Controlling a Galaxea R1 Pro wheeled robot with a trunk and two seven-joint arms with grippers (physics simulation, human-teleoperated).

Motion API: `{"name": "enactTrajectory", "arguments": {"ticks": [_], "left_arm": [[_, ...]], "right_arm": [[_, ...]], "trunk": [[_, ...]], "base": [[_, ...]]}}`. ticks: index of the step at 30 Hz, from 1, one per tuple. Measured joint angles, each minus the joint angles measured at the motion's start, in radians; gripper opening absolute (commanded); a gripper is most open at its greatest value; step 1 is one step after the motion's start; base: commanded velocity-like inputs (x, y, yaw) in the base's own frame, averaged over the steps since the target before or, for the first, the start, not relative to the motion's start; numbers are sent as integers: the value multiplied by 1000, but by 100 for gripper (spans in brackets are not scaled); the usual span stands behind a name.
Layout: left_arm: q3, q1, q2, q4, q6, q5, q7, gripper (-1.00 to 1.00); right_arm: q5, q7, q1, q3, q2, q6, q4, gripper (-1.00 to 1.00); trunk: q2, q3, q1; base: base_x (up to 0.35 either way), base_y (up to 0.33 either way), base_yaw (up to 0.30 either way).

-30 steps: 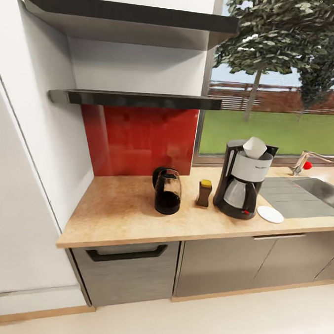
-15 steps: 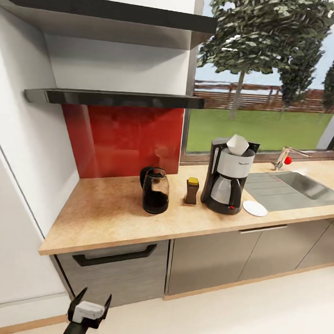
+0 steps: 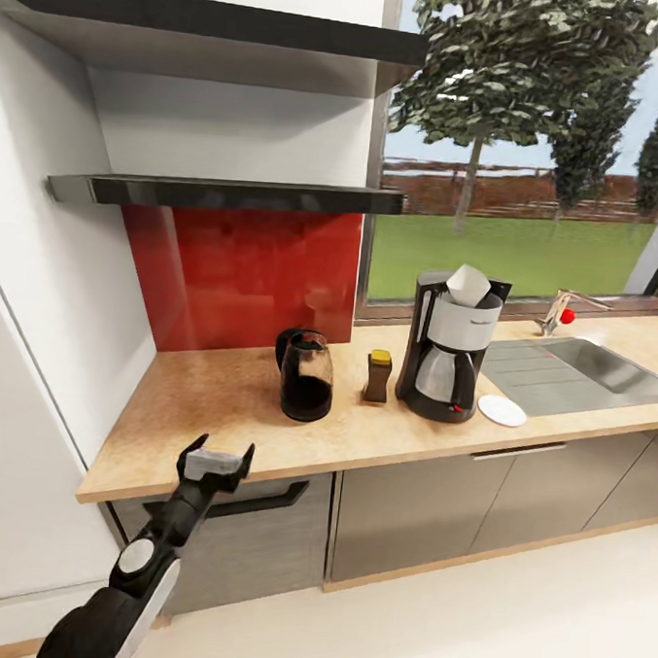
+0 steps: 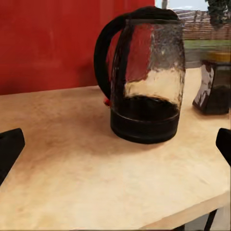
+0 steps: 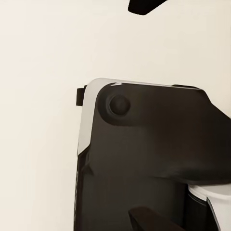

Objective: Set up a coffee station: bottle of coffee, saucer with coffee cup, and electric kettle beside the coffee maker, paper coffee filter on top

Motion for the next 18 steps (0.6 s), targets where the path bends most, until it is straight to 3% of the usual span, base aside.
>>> {"name": "enactTrajectory", "arguments": {"ticks": [4, 6, 8, 11, 12, 13, 18], "left_arm": [[3, -152, 1, 45, 176, -2, -12, 100], [3, -191, 3, 73, 202, -2, -19, 100], [3, -270, 5, 150, 232, -2, -60, 100], [4, -386, 8, 307, 253, -4, -148, 100], [5, -458, 9, 427, 263, -6, -185, 100], [5, -515, 9, 530, 262, -7, -200, 100], [7, -680, 9, 794, 257, -7, -215, 100]], "right_arm": [[1, 0, 0, 1, -2, 0, 0, 100], [2, 0, 0, 1, -2, 0, 1, 100], [2, 0, 0, 1, -2, 0, 1, 100], [2, 0, 0, 1, -2, 0, 1, 100], [2, 0, 0, 1, -3, 0, 2, 100], [2, 0, 0, 1, -3, 0, 2, 100], [2, 0, 0, 1, -4, 0, 1, 100]], "trunk": [[0, 0, 0], [0, 0, 0], [0, 0, 0], [0, 0, 0], [0, 0, 0], [0, 0, 0], [0, 0, 0]], "base": [[0, 0, 0], [0, 0, 0], [0, 0, 0], [0, 0, 0], [0, 0, 0], [0, 0, 0], [0, 0, 0]]}}
